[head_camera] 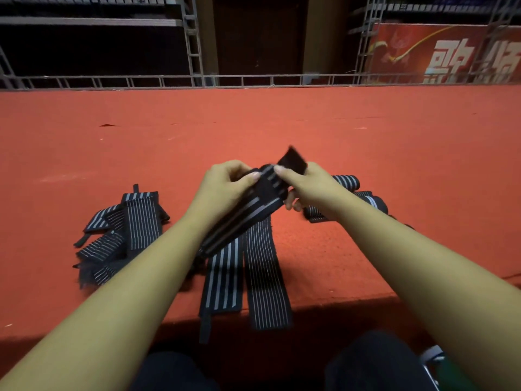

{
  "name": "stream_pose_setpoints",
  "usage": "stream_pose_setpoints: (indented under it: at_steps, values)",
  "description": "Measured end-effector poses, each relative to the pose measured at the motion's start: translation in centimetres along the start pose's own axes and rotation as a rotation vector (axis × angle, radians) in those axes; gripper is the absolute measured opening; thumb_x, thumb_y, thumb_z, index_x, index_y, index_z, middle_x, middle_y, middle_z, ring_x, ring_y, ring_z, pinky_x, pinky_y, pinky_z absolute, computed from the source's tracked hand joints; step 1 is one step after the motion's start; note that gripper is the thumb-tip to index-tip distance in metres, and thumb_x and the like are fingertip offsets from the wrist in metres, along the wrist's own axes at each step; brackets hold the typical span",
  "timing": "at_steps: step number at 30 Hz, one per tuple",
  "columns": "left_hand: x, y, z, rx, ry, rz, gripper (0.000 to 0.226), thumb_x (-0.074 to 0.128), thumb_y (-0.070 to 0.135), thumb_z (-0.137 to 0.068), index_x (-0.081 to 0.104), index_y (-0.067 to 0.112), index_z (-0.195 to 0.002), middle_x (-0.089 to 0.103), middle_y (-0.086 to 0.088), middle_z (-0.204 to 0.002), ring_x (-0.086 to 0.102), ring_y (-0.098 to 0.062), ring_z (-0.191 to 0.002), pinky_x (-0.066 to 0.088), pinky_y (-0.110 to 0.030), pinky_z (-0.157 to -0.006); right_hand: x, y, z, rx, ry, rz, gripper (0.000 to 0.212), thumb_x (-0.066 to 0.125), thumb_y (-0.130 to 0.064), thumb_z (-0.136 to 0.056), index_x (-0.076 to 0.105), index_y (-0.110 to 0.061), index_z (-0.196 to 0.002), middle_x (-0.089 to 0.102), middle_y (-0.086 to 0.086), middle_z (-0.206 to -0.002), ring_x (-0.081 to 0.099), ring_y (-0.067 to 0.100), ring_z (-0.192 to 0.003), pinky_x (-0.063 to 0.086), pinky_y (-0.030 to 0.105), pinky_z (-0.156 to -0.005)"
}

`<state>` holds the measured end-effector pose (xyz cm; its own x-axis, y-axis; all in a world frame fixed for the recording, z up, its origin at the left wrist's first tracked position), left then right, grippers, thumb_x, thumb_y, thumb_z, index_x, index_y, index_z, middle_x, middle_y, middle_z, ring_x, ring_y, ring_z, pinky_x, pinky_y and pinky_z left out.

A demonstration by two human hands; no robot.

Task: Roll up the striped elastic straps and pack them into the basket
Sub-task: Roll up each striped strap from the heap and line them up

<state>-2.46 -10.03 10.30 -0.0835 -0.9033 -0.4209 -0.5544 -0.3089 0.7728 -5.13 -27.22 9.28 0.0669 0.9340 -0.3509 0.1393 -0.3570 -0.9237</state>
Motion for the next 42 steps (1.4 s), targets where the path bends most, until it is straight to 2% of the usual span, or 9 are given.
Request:
stream_pose_setpoints:
  at_steps: [2,5,11,16,20,25,28,35,42]
  values:
    - [0.2,0.2,0.1,-0.036,0.017,0.135,0.009,0.067,0.018,-0.095,0.07,0.012,-0.089,0.069,0.006,-0.077,0.059,0.0,-0.068,0.048,-0.018,-0.067,1.4,-0.4,0.7,0.04,-0.127,-0.196,0.027,0.06,-0.04,-0.098,0.065,-0.014,-0.1,0.065,0.006,-0.084,0.054,0.02,-0.051,0.038,0.026,-0.045]
    - [0.1,-0.6,0.8,-0.111,0.01,0.302,0.011,0.065,0.017,-0.096,0.07,0.007,-0.094,0.071,-0.001,-0.083,0.063,-0.008,-0.075,0.051,-0.025,-0.072,2.3,-0.6,1.6,-0.039,-0.203,-0.192,0.012,0.071,-0.023,-0.092,0.067,-0.016,-0.1,0.061,-0.006,-0.068,0.047,0.011,-0.05,0.032,0.022,-0.044]
    - [0.3,-2.1,3.5,-0.191,-0.125,0.388,0.02,0.068,0.018,-0.092,0.065,0.01,-0.11,0.076,-0.008,-0.101,0.072,-0.019,-0.09,0.058,-0.031,-0.081,1.8,0.2,1.2,-0.066,-0.092,-0.229,0.026,0.075,-0.008,-0.086,0.072,-0.008,-0.112,0.067,-0.005,-0.074,0.04,0.002,-0.045,0.026,0.02,-0.045]
    - [0.9,-5.7,6.5,-0.366,-0.357,0.17,0.023,0.067,0.021,-0.095,0.066,0.008,-0.113,0.075,-0.011,-0.106,0.072,-0.028,-0.1,0.055,-0.043,-0.09,-0.5,1.6,-0.5,-0.033,0.105,-0.18,0.022,0.076,-0.012,-0.086,0.074,-0.011,-0.108,0.074,0.004,-0.09,0.041,0.009,-0.049,0.026,0.026,-0.045]
    - [1.6,-8.8,9.4,-0.55,-0.406,0.292,0.035,0.074,0.036,-0.088,0.063,0.004,-0.098,0.062,-0.014,-0.098,0.056,-0.032,-0.09,0.049,-0.048,-0.082,-0.9,2.6,-2.1,-0.066,0.174,-0.136,0.024,0.076,-0.005,-0.084,0.074,-0.007,-0.108,0.076,0.007,-0.103,0.071,0.014,-0.084,0.056,0.025,-0.07]
    - [2.6,-10.2,12.1,-0.639,-0.391,0.403,0.007,0.062,0.013,-0.097,0.057,0.011,-0.093,0.052,-0.01,-0.073,0.05,-0.011,-0.062,0.058,-0.032,-0.067,0.1,2.9,-3.2,-0.094,0.206,-0.021,0.022,0.074,-0.004,-0.085,0.073,-0.007,-0.107,0.071,0.004,-0.088,0.058,-0.006,-0.054,0.041,0.01,-0.048]
    - [2.7,-11.8,13.0,-0.675,-0.34,0.422,0.012,0.065,0.01,-0.095,0.054,0.012,-0.091,0.043,-0.011,-0.08,0.044,-0.011,-0.061,0.06,-0.033,-0.067,1.1,3.4,-3.7,-0.085,0.204,0.057,0.02,0.076,-0.009,-0.083,0.074,-0.013,-0.103,0.074,0.005,-0.091,0.06,0.003,-0.061,0.041,0.014,-0.049]
    - [0.9,-13.6,13.1,-0.622,-0.209,0.131,0.015,0.061,0.002,-0.096,0.052,0.006,-0.084,0.043,0.008,-0.046,0.047,-0.003,-0.042,0.061,-0.034,-0.062,3.3,4.3,-4.0,-0.05,0.165,0.07,0.021,0.076,-0.016,-0.083,0.074,-0.019,-0.104,0.075,0.002,-0.092,0.067,0.011,-0.07,0.044,0.02,-0.053]
    - [-0.9,-14.8,13.8,-0.476,-0.279,-0.368,0.015,0.071,0.028,-0.089,0.062,0.021,-0.08,0.066,0.007,-0.072,0.055,-0.004,-0.062,0.042,-0.023,-0.061,6.3,5.4,-4.1,-0.035,0.101,0.067,0.023,0.077,-0.012,-0.083,0.074,-0.017,-0.105,0.076,0.006,-0.092,0.074,0.022,-0.085,0.062,0.04,-0.07]
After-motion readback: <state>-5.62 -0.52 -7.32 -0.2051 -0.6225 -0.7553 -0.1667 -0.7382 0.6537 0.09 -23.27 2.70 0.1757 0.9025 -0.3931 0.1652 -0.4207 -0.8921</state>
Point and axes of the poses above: each hand's wrist, its own z-axis away from the middle knuckle, its own x-axis out of the palm, y = z × x, the point moved 7 cm from there along -z, towards the middle knuckle
